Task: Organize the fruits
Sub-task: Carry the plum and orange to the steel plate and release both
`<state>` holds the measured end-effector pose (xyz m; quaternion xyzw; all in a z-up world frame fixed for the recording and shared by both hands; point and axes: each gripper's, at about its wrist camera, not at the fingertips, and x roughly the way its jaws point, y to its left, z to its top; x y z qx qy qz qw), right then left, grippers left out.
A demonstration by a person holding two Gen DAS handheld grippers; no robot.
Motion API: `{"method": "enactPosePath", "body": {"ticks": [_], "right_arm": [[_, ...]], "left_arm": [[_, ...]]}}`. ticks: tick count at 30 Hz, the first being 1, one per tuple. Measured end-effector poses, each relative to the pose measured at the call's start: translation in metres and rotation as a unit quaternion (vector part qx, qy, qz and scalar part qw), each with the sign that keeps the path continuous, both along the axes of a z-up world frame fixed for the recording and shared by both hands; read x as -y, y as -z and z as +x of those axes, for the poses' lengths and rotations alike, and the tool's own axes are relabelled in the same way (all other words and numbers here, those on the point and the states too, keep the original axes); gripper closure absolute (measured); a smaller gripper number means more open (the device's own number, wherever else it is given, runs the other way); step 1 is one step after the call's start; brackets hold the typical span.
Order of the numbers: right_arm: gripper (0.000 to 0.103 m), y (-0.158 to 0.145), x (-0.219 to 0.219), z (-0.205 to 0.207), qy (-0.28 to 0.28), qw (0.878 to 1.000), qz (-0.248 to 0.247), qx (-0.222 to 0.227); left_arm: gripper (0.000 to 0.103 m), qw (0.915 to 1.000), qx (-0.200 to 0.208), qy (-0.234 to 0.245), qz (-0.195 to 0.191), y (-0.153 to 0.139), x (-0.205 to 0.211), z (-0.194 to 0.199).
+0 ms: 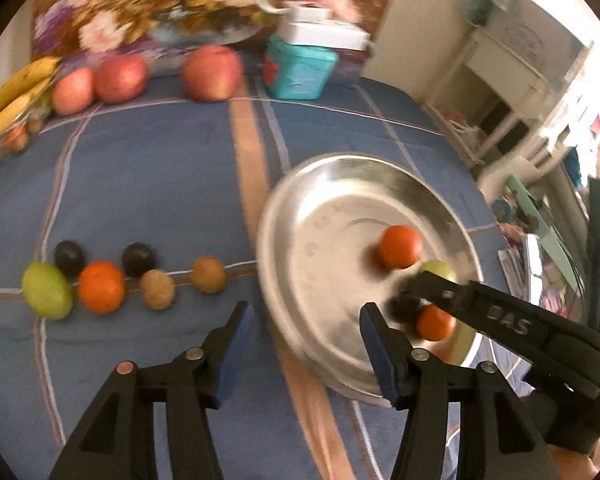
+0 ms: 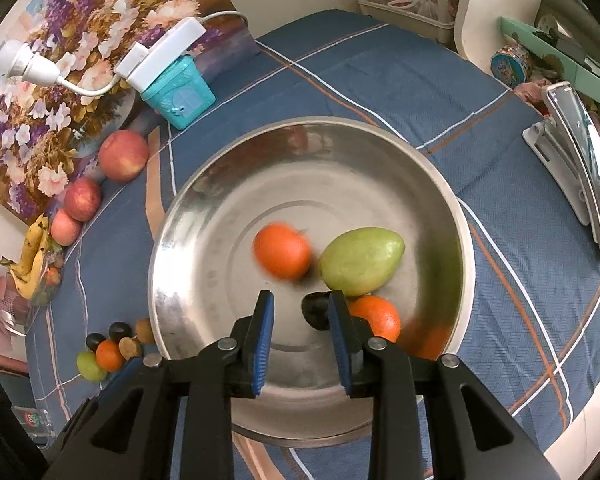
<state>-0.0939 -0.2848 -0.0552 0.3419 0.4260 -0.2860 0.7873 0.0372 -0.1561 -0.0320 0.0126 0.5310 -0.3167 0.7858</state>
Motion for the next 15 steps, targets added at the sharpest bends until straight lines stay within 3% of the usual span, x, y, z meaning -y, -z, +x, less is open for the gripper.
{"method": "enactPosePath", "body": {"ticks": [3,7,12,15], "right_arm": [[0.074,-0.004,-0.005,0.003,-0.008,1.000,-0.010,0.001],[0.056,-0.006,-0.020,0.014,-0.037,0.999,-0.026,-0.008],[0.048,-0.009,-0.045,0.033,-0.086,0.995,-0.052,-0.020],[0.029,-0.009,-0.060,0.043,-0.112,0.992,-0.060,-0.025]], "left_arm": [[0.035,0.9981,-0.025,-0.053,0.019,0.005,-0.022,0.013],[0.028,0.9920,-0.045,-0.112,0.037,0.007,-0.050,0.027],[0.014,0.9809,-0.054,-0.177,0.061,0.003,-0.088,0.038],[0.004,0.9747,-0.050,-0.208,0.064,-0.001,-0.108,0.042]]}}
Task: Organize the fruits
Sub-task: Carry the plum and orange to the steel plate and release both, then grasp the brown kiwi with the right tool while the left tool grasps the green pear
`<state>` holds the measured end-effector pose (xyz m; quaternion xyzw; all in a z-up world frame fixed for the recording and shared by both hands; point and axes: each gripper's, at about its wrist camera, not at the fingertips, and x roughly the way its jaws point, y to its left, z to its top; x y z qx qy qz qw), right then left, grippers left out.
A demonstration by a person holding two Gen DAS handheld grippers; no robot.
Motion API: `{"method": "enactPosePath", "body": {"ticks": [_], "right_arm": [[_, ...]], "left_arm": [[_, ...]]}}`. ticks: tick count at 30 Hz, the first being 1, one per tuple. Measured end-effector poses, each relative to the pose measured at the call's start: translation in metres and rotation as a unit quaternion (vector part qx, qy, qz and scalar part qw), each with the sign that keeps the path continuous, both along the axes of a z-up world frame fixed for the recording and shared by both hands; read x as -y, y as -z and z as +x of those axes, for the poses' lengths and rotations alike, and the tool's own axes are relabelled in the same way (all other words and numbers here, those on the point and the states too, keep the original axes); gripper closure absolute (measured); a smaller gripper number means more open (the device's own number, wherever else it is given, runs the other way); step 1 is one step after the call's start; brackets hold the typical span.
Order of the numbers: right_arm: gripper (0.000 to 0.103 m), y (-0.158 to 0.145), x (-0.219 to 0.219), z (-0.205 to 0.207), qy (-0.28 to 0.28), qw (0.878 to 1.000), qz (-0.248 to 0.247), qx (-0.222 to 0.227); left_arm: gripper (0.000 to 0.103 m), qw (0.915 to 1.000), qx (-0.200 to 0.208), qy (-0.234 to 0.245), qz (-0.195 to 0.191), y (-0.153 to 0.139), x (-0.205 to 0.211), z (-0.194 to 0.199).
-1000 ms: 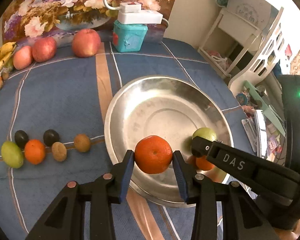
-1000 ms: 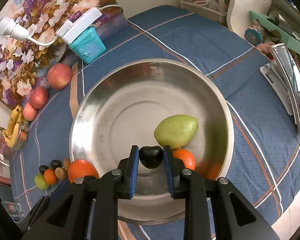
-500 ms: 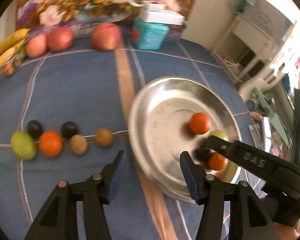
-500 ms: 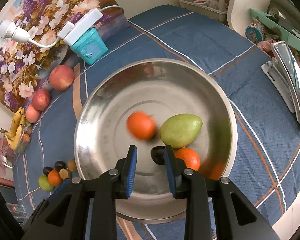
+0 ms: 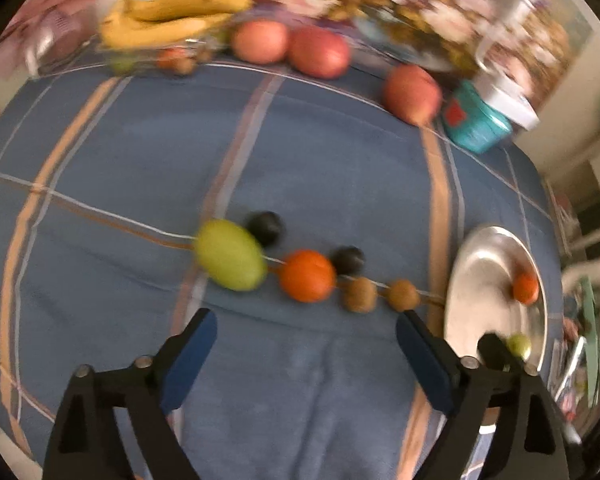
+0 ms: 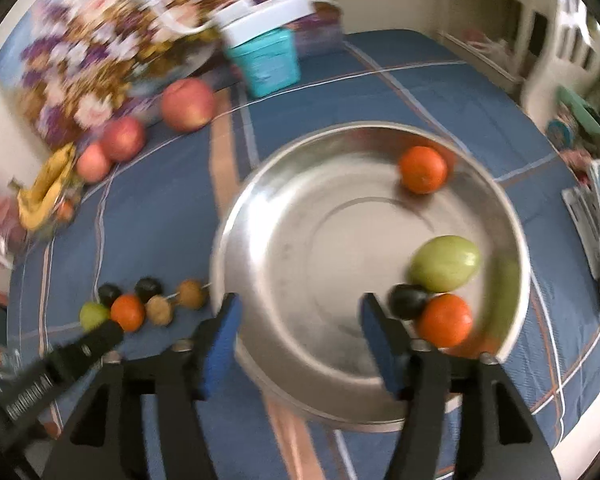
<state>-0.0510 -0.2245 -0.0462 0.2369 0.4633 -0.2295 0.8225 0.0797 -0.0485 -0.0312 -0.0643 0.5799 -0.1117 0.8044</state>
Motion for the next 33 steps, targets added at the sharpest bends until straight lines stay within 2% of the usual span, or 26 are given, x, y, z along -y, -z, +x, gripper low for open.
{"method": "enactPosePath", "body": {"ticks": [1,8,14,17,22,28,33], "right_arm": [[0.024,0.001,-0.005,0.003,-0.009,1.000,-0.001,0.000],[0.015,0.004,-0.029,0.020,-0.038,0.999,-0.006,-0.005],[0.014,-0.006,-0.049,0.030,-0.063,0.998,-0.028,0.011],[0.005,-0.005,-0.061,0.038,-0.080,0.996,-0.038,0.004],[0.005,0.000,-0.075,0.046,-0.093,0.995,-0.039,0.000],[0.005,-0.001,-0.084,0.050,-0.105,0.993,-0.047,0.005],[0.005,0.002,-0.085,0.056,-0.111,0.993,-0.037,0.006]], "left_arm": [[0.000,0.9999,0.002,-0.010,0.003,-0.001,-0.006,0.001],[0.000,0.9957,0.040,-0.065,0.051,-0.011,-0.047,0.015],[0.000,0.9924,0.046,-0.104,0.048,-0.015,-0.082,0.028],[0.000,0.9913,0.044,-0.116,0.043,-0.016,-0.093,0.032],[0.000,0.9910,0.042,-0.122,0.037,-0.016,-0.102,0.035],[0.000,0.9931,0.035,-0.103,0.042,-0.011,-0.096,0.037],[0.000,0.9964,0.008,-0.084,0.008,-0.001,-0.090,0.043]]}}
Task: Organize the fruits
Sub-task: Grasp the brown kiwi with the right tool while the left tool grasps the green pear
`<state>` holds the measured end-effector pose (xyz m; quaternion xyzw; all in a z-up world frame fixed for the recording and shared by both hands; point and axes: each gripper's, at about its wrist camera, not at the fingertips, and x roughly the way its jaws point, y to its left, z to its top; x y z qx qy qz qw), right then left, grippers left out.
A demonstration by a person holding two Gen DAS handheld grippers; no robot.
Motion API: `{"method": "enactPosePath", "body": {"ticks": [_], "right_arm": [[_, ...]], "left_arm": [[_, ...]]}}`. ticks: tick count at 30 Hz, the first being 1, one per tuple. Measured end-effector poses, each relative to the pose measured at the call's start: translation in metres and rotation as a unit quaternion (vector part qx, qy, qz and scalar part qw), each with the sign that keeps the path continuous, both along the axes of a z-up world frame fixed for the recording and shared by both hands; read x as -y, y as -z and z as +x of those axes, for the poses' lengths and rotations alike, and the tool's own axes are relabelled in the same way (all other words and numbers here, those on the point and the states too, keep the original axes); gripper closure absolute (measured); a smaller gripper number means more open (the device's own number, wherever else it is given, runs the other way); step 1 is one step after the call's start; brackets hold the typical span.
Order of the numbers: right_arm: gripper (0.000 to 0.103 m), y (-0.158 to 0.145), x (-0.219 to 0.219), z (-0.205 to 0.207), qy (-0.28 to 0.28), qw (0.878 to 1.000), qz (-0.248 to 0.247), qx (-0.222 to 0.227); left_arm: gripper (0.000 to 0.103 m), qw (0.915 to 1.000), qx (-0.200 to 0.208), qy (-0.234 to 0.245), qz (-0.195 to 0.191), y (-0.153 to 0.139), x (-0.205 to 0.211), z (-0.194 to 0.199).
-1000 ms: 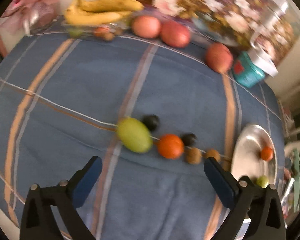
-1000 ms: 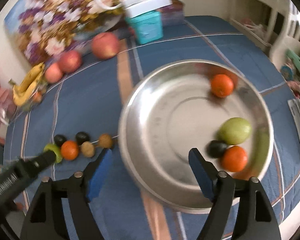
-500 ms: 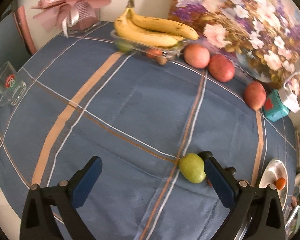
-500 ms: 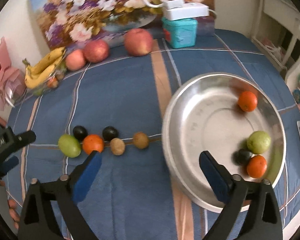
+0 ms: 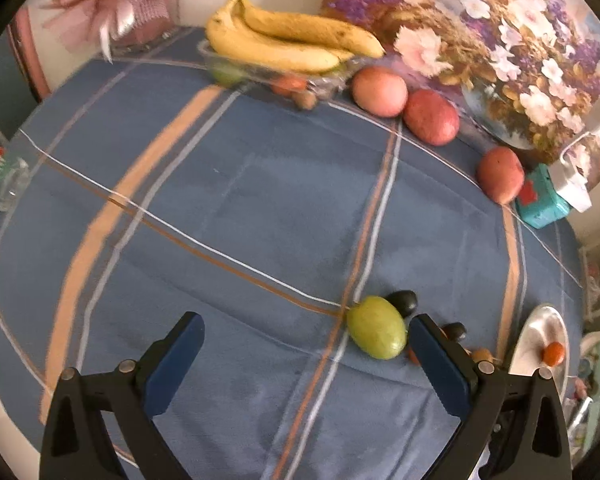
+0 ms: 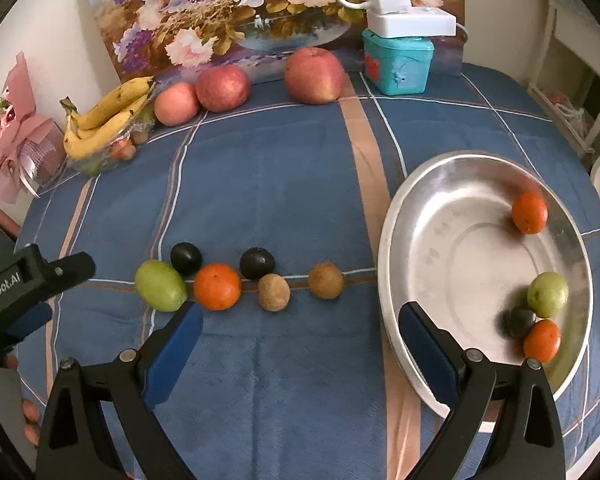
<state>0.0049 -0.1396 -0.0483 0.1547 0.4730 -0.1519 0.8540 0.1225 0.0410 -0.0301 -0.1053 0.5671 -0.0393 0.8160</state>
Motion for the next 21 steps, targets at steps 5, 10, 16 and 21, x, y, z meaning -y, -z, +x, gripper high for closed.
{"method": "enactPosePath", "body": {"ticks": [5,10,16,21], "right_arm": [[0.005,-0.006,0.004,0.001,0.004,1.000,-0.006,0.024],[0.006,-0.003,0.004,0.007,0.000,1.000,-0.013,0.025],[0.028,0.007,0.001,0.017,-0.007,1.000,-0.029,0.010],[0.048,0.019,0.004,0.021,0.000,0.999,-0.032,-0.008]], "left_arm": [[0.000,0.9988,-0.021,0.013,-0.043,0.011,0.008,0.008],[0.001,0.9978,-0.029,0.029,-0.052,0.018,0.020,0.015],[0.003,0.9966,-0.043,0.037,-0.059,0.030,0.027,0.020],[0.015,0.9950,-0.062,0.040,-0.067,0.041,0.030,0.023]]}}
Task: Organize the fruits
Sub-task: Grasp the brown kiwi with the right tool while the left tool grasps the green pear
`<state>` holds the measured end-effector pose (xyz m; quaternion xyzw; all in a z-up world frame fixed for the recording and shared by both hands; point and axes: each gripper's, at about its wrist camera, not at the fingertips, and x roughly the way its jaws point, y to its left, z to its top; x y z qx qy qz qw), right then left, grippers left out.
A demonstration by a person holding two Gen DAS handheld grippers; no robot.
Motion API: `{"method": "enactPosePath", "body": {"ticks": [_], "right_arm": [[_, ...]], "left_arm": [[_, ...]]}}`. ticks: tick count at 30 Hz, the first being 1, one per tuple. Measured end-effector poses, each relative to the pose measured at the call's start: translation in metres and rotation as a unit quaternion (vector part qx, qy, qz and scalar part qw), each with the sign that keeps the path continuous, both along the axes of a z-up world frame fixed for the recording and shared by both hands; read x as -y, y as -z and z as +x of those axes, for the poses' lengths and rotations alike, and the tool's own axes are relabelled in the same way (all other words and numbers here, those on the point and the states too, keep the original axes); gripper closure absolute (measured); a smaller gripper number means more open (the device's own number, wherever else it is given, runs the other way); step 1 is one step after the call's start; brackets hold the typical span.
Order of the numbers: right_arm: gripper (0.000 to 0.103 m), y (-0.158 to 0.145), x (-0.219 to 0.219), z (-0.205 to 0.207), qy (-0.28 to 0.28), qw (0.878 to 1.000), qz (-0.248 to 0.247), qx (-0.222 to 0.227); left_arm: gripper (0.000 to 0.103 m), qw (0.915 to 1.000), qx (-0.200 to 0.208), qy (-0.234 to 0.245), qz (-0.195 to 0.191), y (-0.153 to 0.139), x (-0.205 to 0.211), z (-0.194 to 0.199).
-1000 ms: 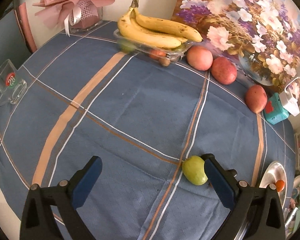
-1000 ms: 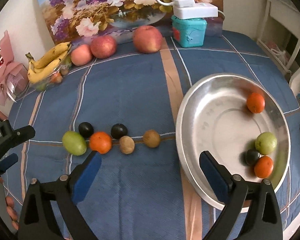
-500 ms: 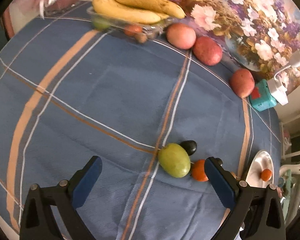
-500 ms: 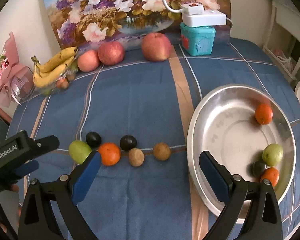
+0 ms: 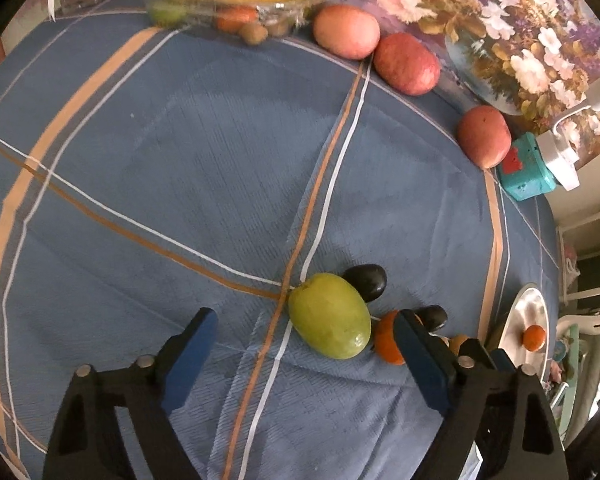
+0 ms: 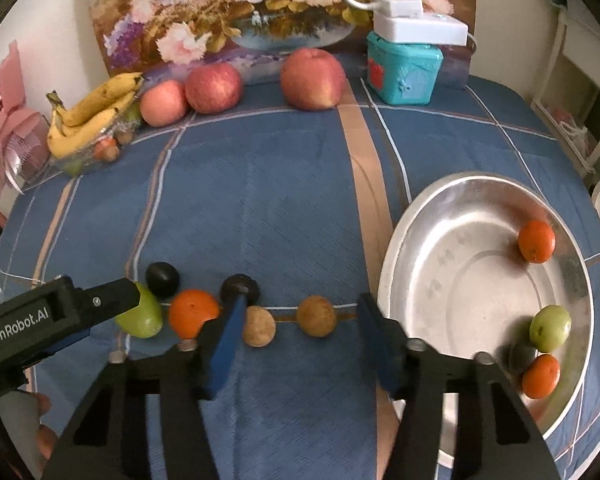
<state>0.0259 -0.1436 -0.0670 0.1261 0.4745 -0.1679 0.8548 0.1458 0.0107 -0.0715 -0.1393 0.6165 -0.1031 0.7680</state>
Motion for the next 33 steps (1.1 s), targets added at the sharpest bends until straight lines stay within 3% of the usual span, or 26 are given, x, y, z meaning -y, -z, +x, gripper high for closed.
{"method": "enactPosePath", "body": {"ticks": [4,9,12,15,17,26,33], "right_arm": [[0.054,0.008,0.004,0.003,0.007,1.000,0.001,-0.010],[0.064,0.014,0.007,0.005,0.013,1.000,-0.004,-0.019],[0.066,0.016,0.007,0.006,0.010,1.000,-0.004,-0.021],[0.068,0.018,0.006,0.008,0.008,1.000,-0.003,-0.029],[0.077,0.020,0.008,0.008,0.012,0.999,-0.001,-0.034],[0.077,0.017,0.009,0.008,0.002,0.999,0.010,-0.031],[0.077,-0.010,0.011,0.004,0.001,1.000,0.015,0.007]], "left_arm": [[0.031,0.9999,-0.010,-0.003,-0.010,0.004,0.000,0.001],[0.039,0.9993,-0.023,-0.002,-0.029,0.009,0.001,0.002],[0.055,0.9983,-0.024,0.002,-0.053,0.007,0.001,0.002],[0.056,0.9986,-0.022,0.008,-0.047,0.006,0.006,0.005],[0.057,0.9986,-0.022,0.007,-0.048,0.004,0.006,0.005],[0.057,0.9986,0.001,-0.012,-0.052,-0.015,-0.005,0.006],[0.057,0.9980,0.025,-0.012,-0.057,-0.030,-0.005,0.000]]}}
